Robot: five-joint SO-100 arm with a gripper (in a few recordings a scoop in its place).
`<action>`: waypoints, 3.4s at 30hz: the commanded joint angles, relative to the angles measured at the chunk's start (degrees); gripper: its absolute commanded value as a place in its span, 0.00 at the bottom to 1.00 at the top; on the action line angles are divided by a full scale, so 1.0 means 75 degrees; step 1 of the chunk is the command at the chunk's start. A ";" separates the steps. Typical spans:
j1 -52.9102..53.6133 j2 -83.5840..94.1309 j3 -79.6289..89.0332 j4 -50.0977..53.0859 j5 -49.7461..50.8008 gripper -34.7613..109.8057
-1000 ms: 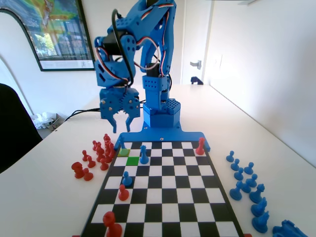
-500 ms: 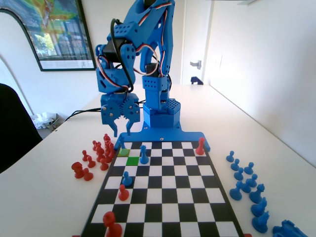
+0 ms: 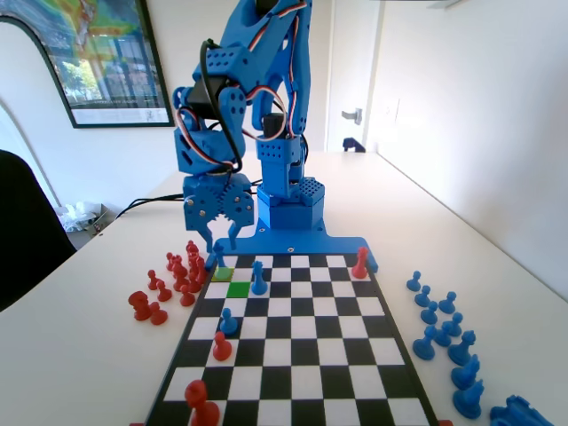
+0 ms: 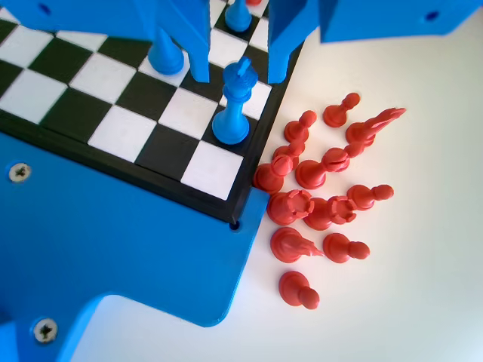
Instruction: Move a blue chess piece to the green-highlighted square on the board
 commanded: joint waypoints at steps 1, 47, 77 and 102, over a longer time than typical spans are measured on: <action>0.0176 0.0117 0.0012 -0.0059 -0.0176 0.32; -0.0926 -0.0082 -0.1582 0.1922 0.1055 0.25; -0.1113 -0.0773 -0.0527 -0.0375 0.1090 0.25; -0.1078 -0.0762 -0.0680 -0.0445 0.1324 0.32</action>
